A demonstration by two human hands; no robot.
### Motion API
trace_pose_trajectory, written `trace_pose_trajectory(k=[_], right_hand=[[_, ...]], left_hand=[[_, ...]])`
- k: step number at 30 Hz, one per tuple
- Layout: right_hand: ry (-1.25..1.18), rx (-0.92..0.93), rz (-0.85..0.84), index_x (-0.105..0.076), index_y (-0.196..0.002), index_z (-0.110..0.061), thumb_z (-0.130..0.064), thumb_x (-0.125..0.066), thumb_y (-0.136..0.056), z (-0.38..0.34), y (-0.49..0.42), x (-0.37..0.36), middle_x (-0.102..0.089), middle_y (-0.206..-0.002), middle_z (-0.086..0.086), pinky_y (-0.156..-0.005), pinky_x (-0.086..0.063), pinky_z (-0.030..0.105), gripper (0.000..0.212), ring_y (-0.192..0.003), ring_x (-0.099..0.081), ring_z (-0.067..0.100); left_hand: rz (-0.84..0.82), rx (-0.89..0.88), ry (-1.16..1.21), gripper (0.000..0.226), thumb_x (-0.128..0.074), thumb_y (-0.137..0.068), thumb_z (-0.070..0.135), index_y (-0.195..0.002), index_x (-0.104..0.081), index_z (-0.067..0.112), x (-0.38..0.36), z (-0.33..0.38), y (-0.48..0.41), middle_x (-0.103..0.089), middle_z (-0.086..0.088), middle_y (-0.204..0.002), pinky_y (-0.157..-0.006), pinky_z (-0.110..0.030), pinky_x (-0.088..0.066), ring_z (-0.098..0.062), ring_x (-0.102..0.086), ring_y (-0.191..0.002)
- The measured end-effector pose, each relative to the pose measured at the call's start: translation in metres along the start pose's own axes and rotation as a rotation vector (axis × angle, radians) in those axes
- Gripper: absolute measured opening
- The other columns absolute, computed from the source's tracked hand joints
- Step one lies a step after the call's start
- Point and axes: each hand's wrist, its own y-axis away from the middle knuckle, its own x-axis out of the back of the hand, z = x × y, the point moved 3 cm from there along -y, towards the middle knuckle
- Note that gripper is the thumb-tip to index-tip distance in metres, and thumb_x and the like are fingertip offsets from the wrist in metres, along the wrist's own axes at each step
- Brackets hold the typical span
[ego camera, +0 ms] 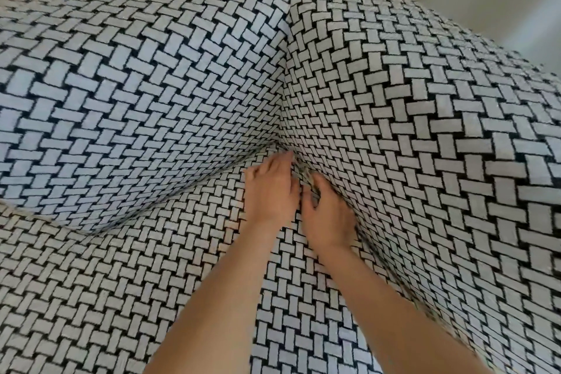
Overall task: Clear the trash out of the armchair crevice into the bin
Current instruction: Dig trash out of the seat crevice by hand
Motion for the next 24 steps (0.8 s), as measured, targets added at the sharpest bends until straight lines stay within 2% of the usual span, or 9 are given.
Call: trace_pose_trajectory(k=[2, 6, 9, 14, 17, 19, 21, 24], right_hand=[[-0.038, -0.004, 0.011, -0.044, -0.132, -0.035, -0.037, -0.039, -0.096, 0.000, -0.005, -0.001, -0.066, -0.079, -0.002, -0.049, -0.028, 0.023, 0.036, -0.060, -0.047, 0.013], [-0.115, 0.021, 0.051, -0.049, -0.128, -0.035, -0.038, -0.042, -0.093, 0.002, -0.011, -0.008, -0.069, -0.083, 0.000, -0.058, -0.039, 0.023, 0.035, -0.065, -0.057, 0.016], [-0.138, 0.069, 0.066, -0.048, -0.128, -0.036, -0.039, -0.041, -0.091, 0.003, -0.015, -0.012, -0.069, -0.090, 0.000, -0.065, -0.045, 0.025, 0.038, -0.073, -0.061, 0.018], [-0.238, 0.139, -0.015, -0.047, -0.130, -0.044, -0.028, -0.046, -0.090, 0.003, -0.016, -0.009, -0.068, -0.082, -0.007, -0.066, -0.050, 0.025, 0.042, -0.057, -0.052, 0.011], [-0.309, 0.151, -0.073, -0.049, -0.128, -0.043, -0.020, -0.044, -0.091, 0.004, -0.017, -0.010, -0.068, -0.078, -0.004, -0.060, -0.049, 0.025, 0.044, -0.050, -0.049, 0.011], [-0.332, 0.152, -0.091, -0.053, -0.125, -0.041, -0.016, -0.043, -0.091, 0.006, -0.018, -0.009, -0.069, -0.080, -0.006, -0.058, -0.047, 0.025, 0.044, -0.050, -0.048, 0.010], [-0.378, 0.131, -0.096, -0.060, -0.120, -0.036, -0.012, -0.042, -0.091, 0.006, -0.018, -0.008, -0.067, -0.081, -0.011, -0.058, -0.046, 0.023, 0.042, -0.055, -0.051, 0.007], [-0.569, 0.040, -0.060, -0.071, -0.099, -0.023, -0.005, -0.042, -0.089, 0.008, -0.018, -0.008, -0.065, -0.094, -0.018, -0.084, -0.051, 0.030, 0.035, -0.084, -0.062, 0.010]], left_hand=[[-0.045, 0.026, -0.041, 0.047, -0.035, -0.096, 0.030, -0.142, -0.031, 0.021, -0.004, 0.003, -0.015, -0.039, 0.001, -0.145, -0.108, -0.036, -0.018, -0.014, -0.027, -0.137], [-0.072, 0.105, -0.009, 0.041, -0.031, -0.096, 0.034, -0.132, -0.039, 0.015, -0.009, 0.001, -0.039, -0.052, -0.006, -0.131, -0.104, -0.039, -0.023, -0.020, -0.041, -0.126], [-0.110, 0.107, 0.028, 0.036, -0.036, -0.095, 0.035, -0.123, -0.043, 0.014, -0.009, -0.004, -0.047, -0.055, -0.007, -0.124, -0.102, -0.041, -0.026, -0.022, -0.044, -0.121], [-0.026, 0.030, 0.158, 0.015, -0.051, -0.090, 0.019, -0.104, -0.055, 0.020, -0.005, -0.010, -0.044, -0.065, 0.004, -0.104, -0.098, -0.036, -0.034, -0.019, -0.057, -0.101], [-0.025, 0.033, 0.274, 0.021, -0.050, -0.089, 0.011, -0.104, -0.063, 0.019, -0.003, -0.011, -0.043, -0.069, 0.003, -0.101, -0.094, -0.040, -0.044, -0.021, -0.063, -0.092], [-0.028, 0.032, 0.314, 0.023, -0.049, -0.092, 0.017, -0.107, -0.066, 0.018, 0.001, -0.010, -0.041, -0.070, -0.002, -0.101, -0.091, -0.042, -0.046, -0.023, -0.063, -0.090], [-0.046, -0.016, 0.325, 0.026, -0.050, -0.091, 0.029, -0.108, -0.066, 0.017, 0.002, -0.010, -0.039, -0.070, -0.004, -0.102, -0.090, -0.043, -0.046, -0.024, -0.063, -0.092], [-0.105, -0.101, 0.281, 0.022, -0.058, -0.087, 0.027, -0.106, -0.066, 0.020, 0.000, -0.015, -0.038, -0.068, 0.000, -0.106, -0.092, -0.043, -0.046, -0.021, -0.061, -0.099]])
